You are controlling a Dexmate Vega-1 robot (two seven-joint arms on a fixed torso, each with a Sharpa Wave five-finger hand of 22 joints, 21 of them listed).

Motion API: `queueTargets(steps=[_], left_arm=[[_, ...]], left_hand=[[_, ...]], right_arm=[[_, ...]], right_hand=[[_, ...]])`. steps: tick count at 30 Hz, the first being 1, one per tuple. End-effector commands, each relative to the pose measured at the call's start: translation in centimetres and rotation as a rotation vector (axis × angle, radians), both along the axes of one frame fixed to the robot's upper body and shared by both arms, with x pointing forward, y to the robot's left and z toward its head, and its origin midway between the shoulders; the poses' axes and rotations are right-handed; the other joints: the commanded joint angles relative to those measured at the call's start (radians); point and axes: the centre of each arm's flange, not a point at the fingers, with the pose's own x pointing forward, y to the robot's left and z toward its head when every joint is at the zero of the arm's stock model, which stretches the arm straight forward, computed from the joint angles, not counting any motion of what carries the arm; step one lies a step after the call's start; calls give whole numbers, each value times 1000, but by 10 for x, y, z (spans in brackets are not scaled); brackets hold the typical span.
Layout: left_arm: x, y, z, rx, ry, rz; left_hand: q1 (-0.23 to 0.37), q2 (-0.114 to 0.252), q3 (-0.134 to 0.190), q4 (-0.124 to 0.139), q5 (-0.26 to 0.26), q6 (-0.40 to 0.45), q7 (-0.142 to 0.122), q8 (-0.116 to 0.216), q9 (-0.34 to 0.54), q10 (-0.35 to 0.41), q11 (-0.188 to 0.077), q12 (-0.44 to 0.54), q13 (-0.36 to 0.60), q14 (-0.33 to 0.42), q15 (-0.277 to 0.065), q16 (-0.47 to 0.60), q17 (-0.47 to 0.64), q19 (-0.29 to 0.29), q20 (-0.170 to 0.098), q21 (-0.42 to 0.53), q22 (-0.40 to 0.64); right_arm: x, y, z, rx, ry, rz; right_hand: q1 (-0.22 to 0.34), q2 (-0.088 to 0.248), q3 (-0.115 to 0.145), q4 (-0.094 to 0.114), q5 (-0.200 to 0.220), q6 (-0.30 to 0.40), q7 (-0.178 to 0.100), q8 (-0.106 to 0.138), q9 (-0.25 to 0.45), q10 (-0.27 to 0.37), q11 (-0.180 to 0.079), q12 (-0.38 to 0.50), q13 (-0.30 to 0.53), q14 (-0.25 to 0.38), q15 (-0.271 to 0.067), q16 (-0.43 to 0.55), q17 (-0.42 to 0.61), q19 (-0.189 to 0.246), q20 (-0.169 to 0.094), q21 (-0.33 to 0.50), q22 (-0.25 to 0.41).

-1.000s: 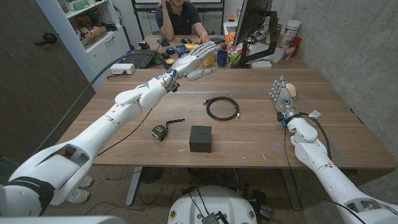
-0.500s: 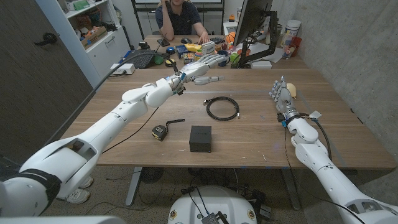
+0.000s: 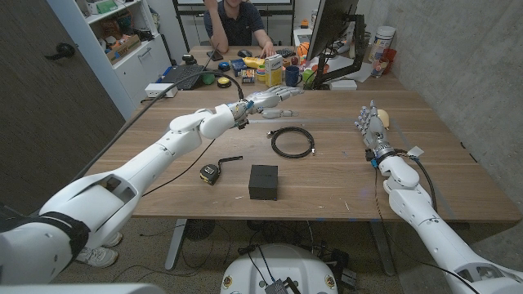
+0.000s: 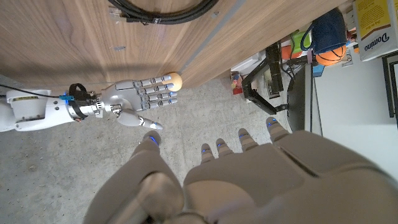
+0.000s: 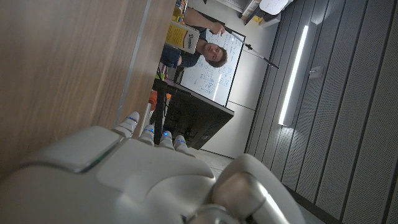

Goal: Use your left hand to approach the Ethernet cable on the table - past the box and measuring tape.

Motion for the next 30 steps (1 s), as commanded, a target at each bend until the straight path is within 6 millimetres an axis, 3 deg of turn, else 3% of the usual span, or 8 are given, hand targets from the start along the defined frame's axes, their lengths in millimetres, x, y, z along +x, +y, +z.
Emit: queueTargets(steps=[1, 15, 30], left_arm=[[21, -14, -12, 84, 68, 64], [34, -25, -25, 127, 102, 91], [48, -39, -37, 163, 117, 118]], left_hand=[[13, 4, 3, -10, 0, -165, -11, 10, 6, -210, -1, 11, 0, -193, -6, 11, 2, 17, 3, 5, 2], [58, 33, 16, -41, 0, -118, -11, 20, 8, -135, -14, 18, 1, -119, -25, 23, -1, 111, -35, 14, 0], [94, 62, 31, -64, -9, -67, -11, 32, 11, -84, -29, 18, 3, -105, -66, 15, 0, 95, -32, -7, 1]], right_arm=[[2, -4, -1, 4, 1, -6], [5, -7, -2, 13, 6, -7], [1, -12, -6, 19, 7, -15]], right_hand=[[-4, 45, -7, 3, 5, -41, 5, 8, 2, -7, -5, 7, 2, -62, 1, 2, 4, -6, 9, -4, 2], [-5, 45, -12, 3, 6, -42, 6, 7, 2, -6, -5, 7, 2, -62, 1, 1, 4, -8, 9, -6, 2], [-4, 45, -17, 3, 6, -43, 6, 7, 2, -4, -6, 8, 2, -61, 1, 1, 4, -9, 11, -8, 2]])
